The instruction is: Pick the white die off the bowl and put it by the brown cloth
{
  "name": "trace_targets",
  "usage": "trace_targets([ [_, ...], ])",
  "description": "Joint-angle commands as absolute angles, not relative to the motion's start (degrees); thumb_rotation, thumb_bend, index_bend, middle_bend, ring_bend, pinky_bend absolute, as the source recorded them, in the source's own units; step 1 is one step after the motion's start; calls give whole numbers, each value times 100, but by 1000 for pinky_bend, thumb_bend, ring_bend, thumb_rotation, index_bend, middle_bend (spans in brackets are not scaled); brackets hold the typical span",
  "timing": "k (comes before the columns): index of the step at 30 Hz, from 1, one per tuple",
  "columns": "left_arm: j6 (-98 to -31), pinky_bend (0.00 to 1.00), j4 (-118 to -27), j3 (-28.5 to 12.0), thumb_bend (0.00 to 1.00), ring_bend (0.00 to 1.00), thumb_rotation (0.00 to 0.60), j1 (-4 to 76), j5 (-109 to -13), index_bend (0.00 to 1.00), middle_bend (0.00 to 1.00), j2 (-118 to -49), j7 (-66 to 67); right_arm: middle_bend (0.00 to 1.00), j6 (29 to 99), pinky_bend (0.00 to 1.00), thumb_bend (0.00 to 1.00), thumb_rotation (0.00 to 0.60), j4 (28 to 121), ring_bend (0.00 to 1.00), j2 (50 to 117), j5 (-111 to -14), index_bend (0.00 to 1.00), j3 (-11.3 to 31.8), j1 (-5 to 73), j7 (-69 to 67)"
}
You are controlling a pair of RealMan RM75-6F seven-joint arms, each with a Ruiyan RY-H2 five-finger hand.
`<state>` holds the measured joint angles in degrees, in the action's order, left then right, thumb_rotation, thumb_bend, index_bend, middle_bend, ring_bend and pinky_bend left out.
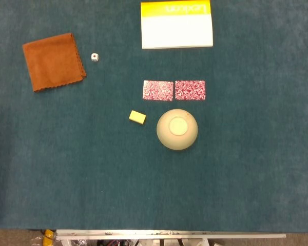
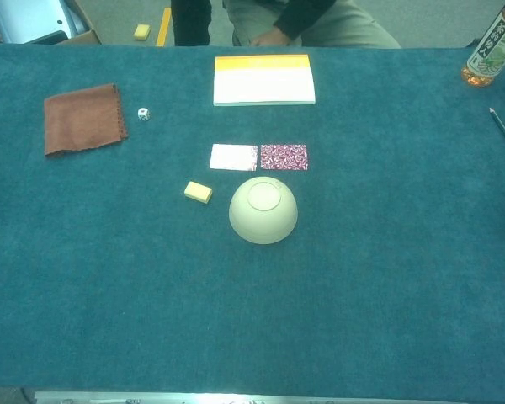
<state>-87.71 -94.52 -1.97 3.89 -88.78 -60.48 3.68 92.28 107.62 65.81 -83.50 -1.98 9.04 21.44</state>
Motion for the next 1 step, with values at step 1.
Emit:
trace_targets([
  [1, -8813, 229, -9462, -196, 455, 189, 600, 373, -8891, 266, 309, -6059, 364, 364, 9218, 91, 276, 600, 10747, 142, 6573, -8399, 382, -162, 866, 2105],
])
